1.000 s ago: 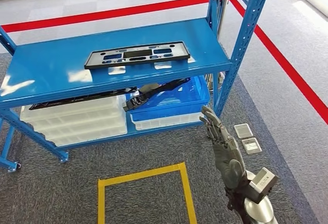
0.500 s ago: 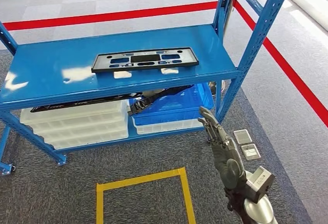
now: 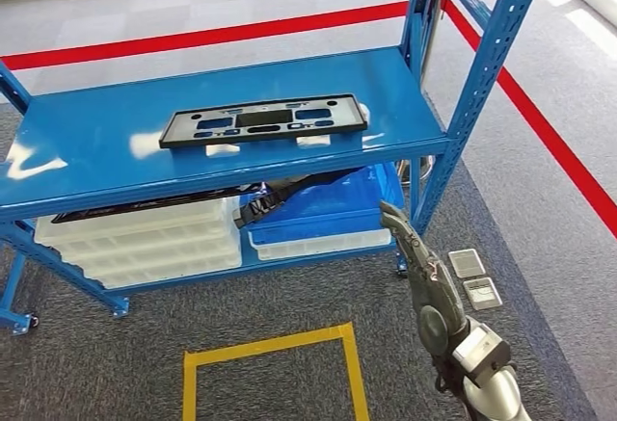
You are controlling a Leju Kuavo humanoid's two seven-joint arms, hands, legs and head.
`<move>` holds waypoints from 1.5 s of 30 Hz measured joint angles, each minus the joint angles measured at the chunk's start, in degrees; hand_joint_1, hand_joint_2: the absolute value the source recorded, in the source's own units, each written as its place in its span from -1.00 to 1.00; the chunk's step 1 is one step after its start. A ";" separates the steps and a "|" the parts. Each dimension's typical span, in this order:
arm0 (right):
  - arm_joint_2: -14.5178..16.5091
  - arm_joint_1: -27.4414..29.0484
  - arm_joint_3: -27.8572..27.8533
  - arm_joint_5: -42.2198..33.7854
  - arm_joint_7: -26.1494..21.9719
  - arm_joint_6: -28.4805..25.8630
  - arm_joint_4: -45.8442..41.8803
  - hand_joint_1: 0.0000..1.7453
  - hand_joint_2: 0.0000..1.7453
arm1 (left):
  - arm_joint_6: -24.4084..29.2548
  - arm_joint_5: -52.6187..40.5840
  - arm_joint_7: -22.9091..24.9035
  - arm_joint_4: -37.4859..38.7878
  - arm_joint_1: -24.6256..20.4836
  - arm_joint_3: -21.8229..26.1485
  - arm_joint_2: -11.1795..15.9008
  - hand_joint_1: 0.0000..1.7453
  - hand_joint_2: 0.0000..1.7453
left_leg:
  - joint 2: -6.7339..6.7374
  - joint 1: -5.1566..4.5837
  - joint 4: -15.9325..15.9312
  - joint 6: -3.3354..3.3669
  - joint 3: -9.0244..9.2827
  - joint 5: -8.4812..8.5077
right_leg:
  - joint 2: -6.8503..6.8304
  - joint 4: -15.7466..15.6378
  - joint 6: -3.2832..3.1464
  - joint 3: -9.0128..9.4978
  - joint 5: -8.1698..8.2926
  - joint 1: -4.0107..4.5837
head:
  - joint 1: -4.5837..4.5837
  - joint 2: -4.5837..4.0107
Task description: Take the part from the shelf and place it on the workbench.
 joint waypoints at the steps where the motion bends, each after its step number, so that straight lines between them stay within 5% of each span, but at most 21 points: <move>1: -0.05 -0.01 0.00 0.04 0.00 -0.14 0.00 -1.00 -1.00 | 0.00 0.00 0.00 0.00 0.10 0.00 0.00 -1.00 -1.00 | 0.00 -0.04 -0.13 0.14 -0.52 1.30 | -0.11 0.00 0.02 0.44 -0.32 0.09 | 0.01 0.00; 4: -0.10 -0.09 -0.01 0.10 0.03 -0.46 -0.03 -1.00 -1.00 | 0.00 -0.01 -0.01 0.00 0.25 -0.01 0.07 -1.00 -1.00 | 0.06 -0.60 -9.61 1.70 2.42 8.47 | -0.32 -0.10 0.18 1.95 -1.35 0.32 | 0.03 0.00; 6: -0.10 -0.06 -0.01 0.07 0.09 -0.47 -0.04 -1.00 -1.00 | -0.02 -0.02 -0.04 0.00 0.26 -0.02 0.17 -1.00 -1.00 | 0.16 -1.25 -13.60 2.90 3.85 9.95 | -0.32 -0.22 0.53 2.16 -1.68 0.13 | 0.06 0.00; 8: -0.11 -0.01 0.00 0.03 0.13 -0.47 -0.06 -1.00 -1.00 | -0.04 -0.02 -0.06 0.00 0.22 -0.02 0.22 -1.00 -1.00 | 0.17 -1.57 -14.58 3.48 4.20 9.32 | -0.34 -0.56 1.12 2.12 -1.72 -0.01 | 0.07 0.00; 11: -0.26 -0.08 0.01 -0.02 0.10 -0.47 -0.39 -1.00 -1.00 | -0.09 -0.01 -0.11 0.00 0.25 -0.02 0.16 -1.00 -1.00 | 0.12 -0.83 -17.13 3.42 6.10 9.46 | 0.28 0.91 1.80 2.11 -2.94 0.16 | 0.10 0.00; 14: -0.48 0.10 -0.06 -0.05 0.12 -0.47 -0.40 -1.00 -1.00 | -0.11 -0.04 -0.10 0.00 0.15 -0.02 0.03 -1.00 -1.00 | -0.07 -0.37 -18.01 3.46 7.51 9.12 | 1.29 10.61 2.28 -3.32 -6.81 0.11 | 0.17 0.00; 16: -0.61 0.31 -0.09 -0.05 0.13 -0.47 -0.38 -1.00 -1.00 | -0.10 -0.04 -0.08 0.00 0.15 -0.02 -0.03 -1.00 -1.00 | -0.24 -0.32 -17.97 3.32 8.13 8.51 | 1.33 14.37 2.67 -6.57 -6.48 0.01 | 0.16 0.00; 19: -0.78 0.40 -0.10 -0.05 0.13 -0.47 -0.37 -1.00 -1.00 | -0.09 -0.17 -0.04 0.01 0.18 -0.04 -0.10 -1.00 -1.00 | -0.57 -0.11 -17.73 2.48 9.77 7.06 | 1.38 6.41 3.04 -4.44 0.58 -0.11 | 0.17 0.00; 21: -0.84 0.54 -0.11 -0.06 0.14 -0.47 -0.40 -1.00 -1.00 | -0.07 -0.46 -0.03 0.01 0.05 -0.06 -0.13 -1.00 -1.00 | -0.80 -0.23 -17.26 1.81 10.37 6.03 | 1.52 1.16 2.71 -2.37 2.66 -0.14 | 0.15 0.00; 26: -0.87 0.73 -0.11 -0.08 0.13 -0.47 -0.63 -1.00 -1.00 | -0.04 -0.76 -0.04 0.00 -0.18 -0.11 -0.13 -1.00 -1.00 | -0.79 -0.21 -15.31 0.88 9.68 4.30 | 1.50 0.32 0.94 -1.77 1.54 -0.20 | 0.09 0.00; 30: -0.87 0.80 -0.11 -0.07 0.13 -0.47 -0.87 -1.00 -1.00 | -0.01 -0.76 -0.04 0.00 -0.10 -0.14 -0.13 -1.00 -1.00 | -0.63 0.09 -1.45 0.09 1.69 -0.65 | 1.12 0.28 0.31 -0.98 0.62 -0.24 | 0.08 0.00; 32: -0.87 0.86 -0.11 -0.06 0.13 -0.47 -0.87 -1.00 -1.00 | 0.02 -0.76 -0.04 0.00 0.03 -0.15 -0.13 -1.00 -1.00 | -0.63 0.04 -0.41 0.32 -0.22 1.51 | 1.12 0.28 0.27 -0.07 -0.05 -0.15 | 0.08 0.00; 34: -0.86 0.85 -0.11 -0.06 0.13 -0.47 -0.90 -1.00 -1.00 | 0.04 -0.79 -0.04 0.00 0.08 -0.16 -0.13 -1.00 -1.00 | -0.64 -0.25 -6.71 1.20 1.42 6.99 | 1.13 0.22 0.32 1.27 -0.88 -0.03 | 0.08 0.00; 36: -0.85 0.81 -0.09 -0.06 0.14 -0.47 -0.90 -1.00 -1.00 | 0.07 -0.84 -0.06 0.01 0.08 -0.18 -0.05 -1.00 -1.00 | -0.56 -0.78 -11.79 2.33 3.16 10.22 | 1.11 0.04 0.64 2.13 -1.48 0.08 | 0.10 0.00; 41: -0.85 0.76 -0.03 -0.05 0.15 -0.48 -1.13 -1.00 -1.00 | 0.09 -0.85 -0.19 0.01 -0.03 -0.29 0.05 -1.00 -1.00 | -0.38 -0.81 -15.81 3.57 5.07 9.51 | 1.02 0.18 1.89 2.18 -2.48 0.14 | 0.14 0.00; 43: -0.87 0.71 0.01 -0.05 0.14 -0.47 -1.23 -1.00 -1.00 | 0.07 -0.86 -0.21 0.02 -0.03 -0.34 0.04 -1.00 -1.00 | -0.33 -0.42 -17.10 3.53 6.22 9.35 | 1.25 4.88 2.09 -0.01 -4.76 0.17 | 0.18 0.00; 45: -0.89 0.83 0.06 -0.06 0.15 -0.47 -1.21 -1.00 -1.00 | 0.07 -0.90 -0.20 0.02 0.02 -0.37 0.03 -1.00 -1.00 | -0.37 -0.38 -17.25 3.55 6.82 8.93 | 1.37 11.72 2.34 -4.15 -7.00 0.12 | 0.19 0.00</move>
